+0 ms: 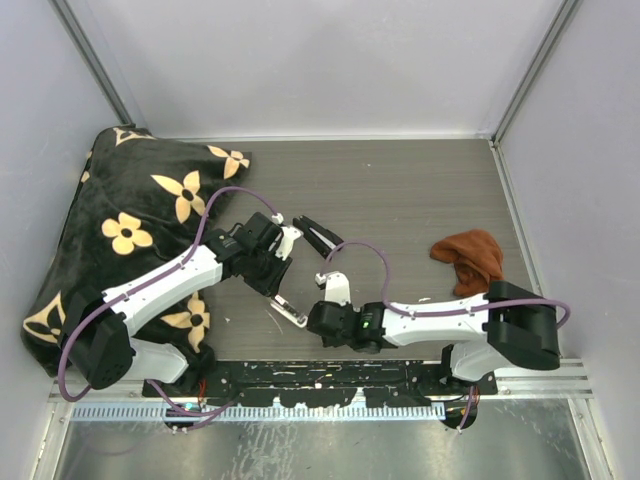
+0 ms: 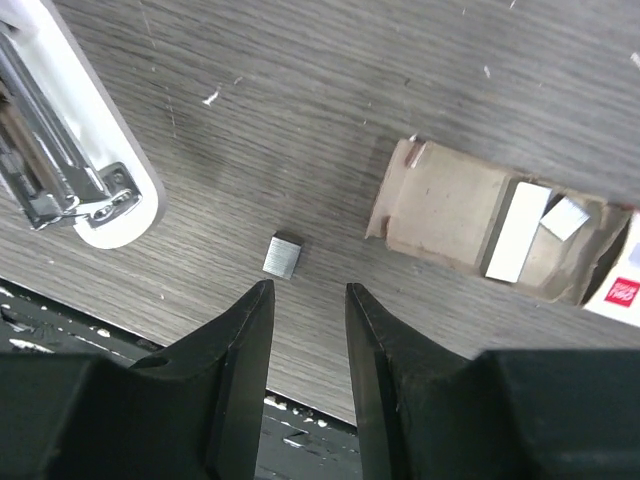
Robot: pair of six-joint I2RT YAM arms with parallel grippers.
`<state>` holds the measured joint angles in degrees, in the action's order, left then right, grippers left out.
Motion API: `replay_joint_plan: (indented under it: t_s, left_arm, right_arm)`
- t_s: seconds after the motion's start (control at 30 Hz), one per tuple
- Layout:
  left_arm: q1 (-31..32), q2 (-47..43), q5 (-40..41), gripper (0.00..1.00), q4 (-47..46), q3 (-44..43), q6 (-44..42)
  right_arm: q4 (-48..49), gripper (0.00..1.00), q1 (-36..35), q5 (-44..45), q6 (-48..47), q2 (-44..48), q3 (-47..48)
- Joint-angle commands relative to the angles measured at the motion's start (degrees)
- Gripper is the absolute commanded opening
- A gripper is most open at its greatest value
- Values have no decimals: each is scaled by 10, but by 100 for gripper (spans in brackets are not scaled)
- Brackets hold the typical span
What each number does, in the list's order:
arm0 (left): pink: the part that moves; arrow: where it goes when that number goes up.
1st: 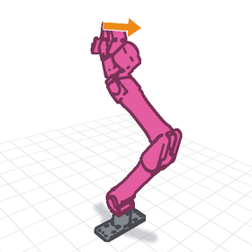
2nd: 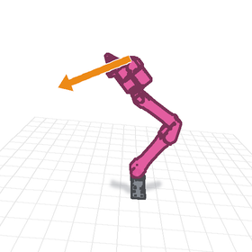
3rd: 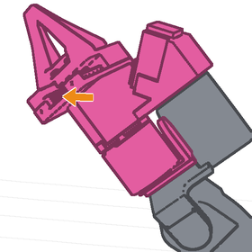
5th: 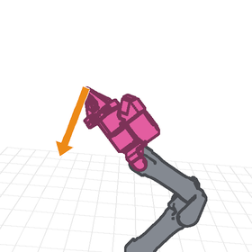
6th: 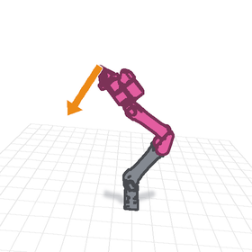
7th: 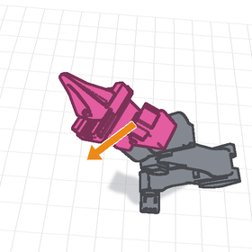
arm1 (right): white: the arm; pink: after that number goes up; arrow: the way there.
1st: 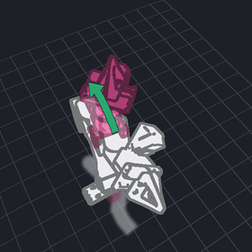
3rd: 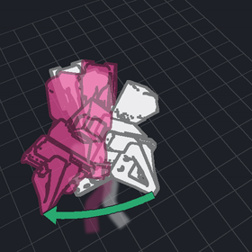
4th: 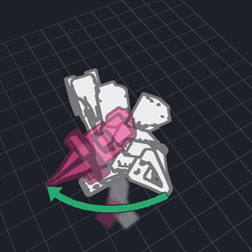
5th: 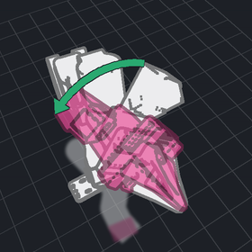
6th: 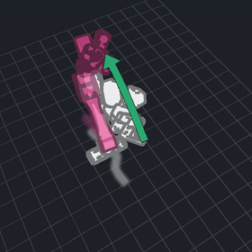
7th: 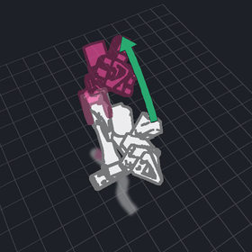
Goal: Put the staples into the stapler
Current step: Pick up the staple from the center of the board.
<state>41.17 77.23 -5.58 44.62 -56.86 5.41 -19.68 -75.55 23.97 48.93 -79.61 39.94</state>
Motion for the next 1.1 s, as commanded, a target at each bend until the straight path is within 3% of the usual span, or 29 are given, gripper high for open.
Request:
replay_joint_plan:
  t_s: [0.0, 0.4, 1.07]
  left_arm:
    - [-3, -15, -1, 0, -6, -7, 7]
    - [-2, -19, -3, 0, -7, -6, 7]
    - [-2, -19, -7, 0, -7, -6, 7]
  right_arm:
    - [-38, 40, -19, 35, 75, -33, 45]
    - [-44, 41, -34, 60, 106, -83, 75]
    - [-55, 28, -43, 89, 117, -129, 92]
